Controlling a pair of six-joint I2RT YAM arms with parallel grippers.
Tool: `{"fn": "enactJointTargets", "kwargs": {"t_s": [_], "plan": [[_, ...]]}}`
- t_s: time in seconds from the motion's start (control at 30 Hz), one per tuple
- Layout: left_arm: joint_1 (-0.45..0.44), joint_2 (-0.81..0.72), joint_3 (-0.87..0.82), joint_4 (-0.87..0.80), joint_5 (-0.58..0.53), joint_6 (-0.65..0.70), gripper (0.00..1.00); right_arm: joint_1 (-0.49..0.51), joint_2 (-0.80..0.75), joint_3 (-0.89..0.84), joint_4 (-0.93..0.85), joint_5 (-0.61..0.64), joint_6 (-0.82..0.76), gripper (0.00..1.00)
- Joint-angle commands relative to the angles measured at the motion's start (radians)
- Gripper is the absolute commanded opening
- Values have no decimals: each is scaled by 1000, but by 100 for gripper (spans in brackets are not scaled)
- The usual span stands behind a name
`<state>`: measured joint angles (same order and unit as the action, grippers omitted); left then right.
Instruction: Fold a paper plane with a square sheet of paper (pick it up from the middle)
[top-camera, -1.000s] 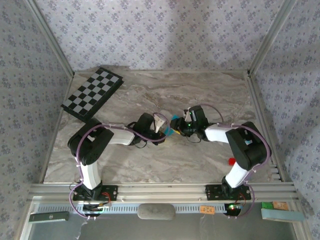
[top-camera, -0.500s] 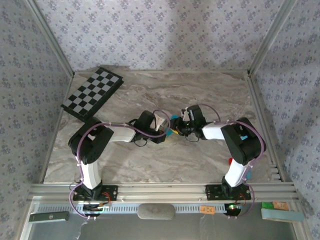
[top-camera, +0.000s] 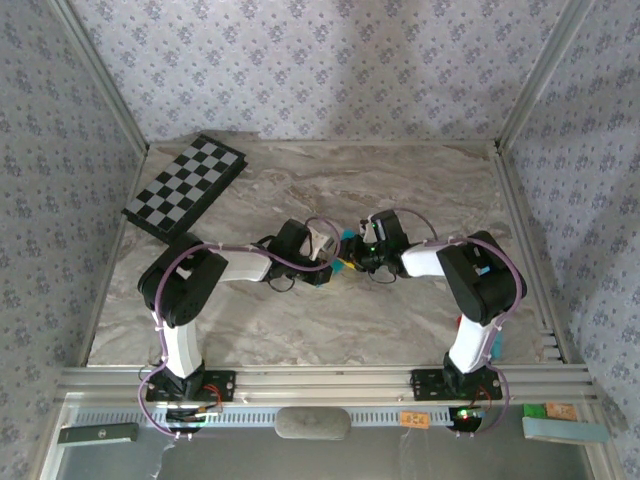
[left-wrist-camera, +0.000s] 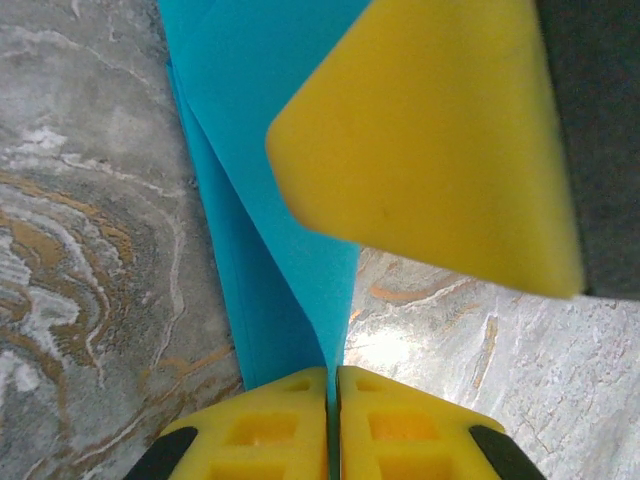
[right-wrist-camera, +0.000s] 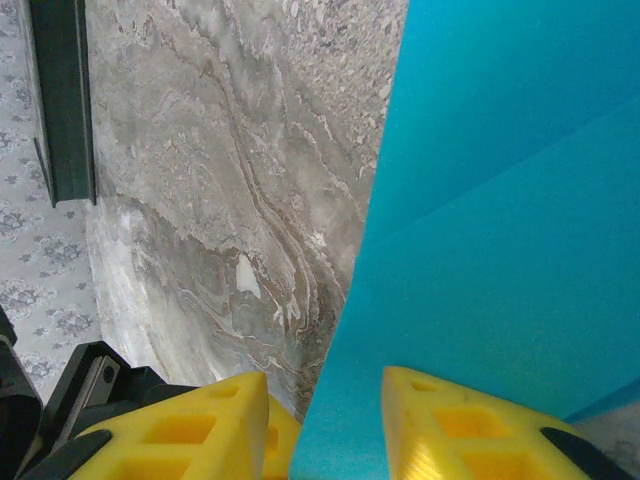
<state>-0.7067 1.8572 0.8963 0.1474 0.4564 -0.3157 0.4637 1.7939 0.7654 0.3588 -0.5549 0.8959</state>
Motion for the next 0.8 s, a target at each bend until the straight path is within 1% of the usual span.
{"fn": "enactJointTargets", "kwargs": {"t_s": [0.0, 0.27, 0.43, 0.6, 0.77], "plan": [[0, 69, -25, -185, -21, -13, 11, 8, 22, 25, -60, -10, -31, 36], [3, 62, -20, -207, -18, -16, 13, 3, 43, 36, -101, 10, -44, 35], [6, 37, -18, -225, -19, -17, 17, -2, 59, 43, -119, 19, -48, 35], [11, -29, -20, -272, -32, -19, 22, -4, 72, 50, -130, 19, -49, 34], [27, -146, -35, -321, -63, -30, 26, -6, 78, 60, -148, 19, -49, 34]]}}
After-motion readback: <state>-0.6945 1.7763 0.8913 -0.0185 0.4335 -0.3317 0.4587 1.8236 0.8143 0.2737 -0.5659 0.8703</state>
